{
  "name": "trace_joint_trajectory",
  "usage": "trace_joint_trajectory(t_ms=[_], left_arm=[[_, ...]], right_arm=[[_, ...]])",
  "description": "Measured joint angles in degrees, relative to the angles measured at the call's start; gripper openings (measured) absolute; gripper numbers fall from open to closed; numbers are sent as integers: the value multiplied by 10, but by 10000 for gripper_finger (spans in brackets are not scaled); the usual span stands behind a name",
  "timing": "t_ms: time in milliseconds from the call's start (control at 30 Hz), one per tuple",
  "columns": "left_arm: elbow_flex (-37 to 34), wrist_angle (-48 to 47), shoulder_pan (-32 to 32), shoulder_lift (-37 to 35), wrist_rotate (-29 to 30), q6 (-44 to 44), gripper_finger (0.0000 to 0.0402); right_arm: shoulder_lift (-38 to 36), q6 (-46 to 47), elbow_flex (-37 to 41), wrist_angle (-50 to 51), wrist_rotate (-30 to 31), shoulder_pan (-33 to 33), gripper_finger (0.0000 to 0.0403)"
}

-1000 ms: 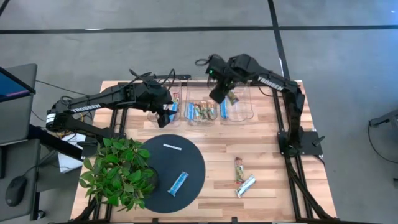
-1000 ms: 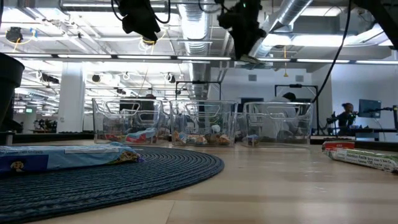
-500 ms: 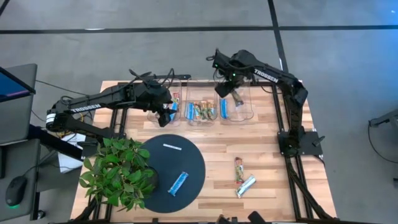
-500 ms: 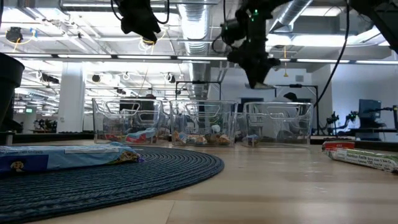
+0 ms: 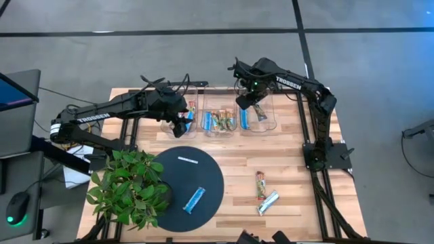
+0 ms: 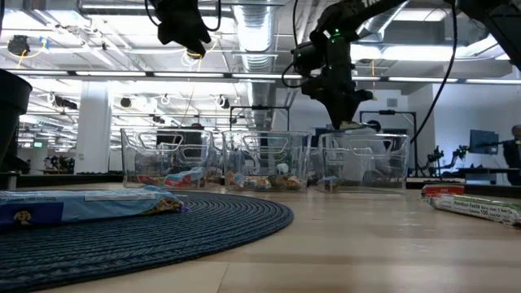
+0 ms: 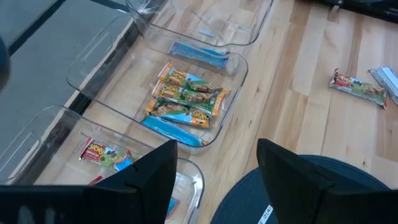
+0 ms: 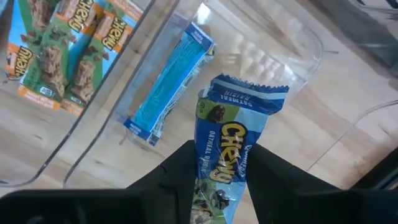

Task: Pick and place Granola Bars by type
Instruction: Put the blue granola bar into the right transparent bin

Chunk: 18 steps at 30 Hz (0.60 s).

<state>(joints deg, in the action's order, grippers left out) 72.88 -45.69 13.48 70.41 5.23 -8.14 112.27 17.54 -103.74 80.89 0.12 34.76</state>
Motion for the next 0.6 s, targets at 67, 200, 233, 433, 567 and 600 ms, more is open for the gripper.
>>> trace_joint_trajectory(t_ms=[67, 200, 233, 433, 567, 600], left_arm=[[0, 4, 0, 0, 0, -1, 215], [0, 4, 0, 0, 0, -3, 215], [0, 4, 0, 0, 0, -6, 215], [0, 4, 0, 0, 0, -14, 215], [0, 4, 0, 0, 0, -14, 215], [0, 4, 0, 0, 0, -14, 215]], right_arm=[[0, 0, 0, -6, 0, -2, 132], [0, 0, 0, -6, 1, -3, 164], [0, 0, 0, -6, 1, -3, 173], [-4, 0, 0, -3, 1, -3, 218], [-37, -17, 1, -8, 2, -11, 229], [-51, -27, 1, -12, 2, -15, 230]])
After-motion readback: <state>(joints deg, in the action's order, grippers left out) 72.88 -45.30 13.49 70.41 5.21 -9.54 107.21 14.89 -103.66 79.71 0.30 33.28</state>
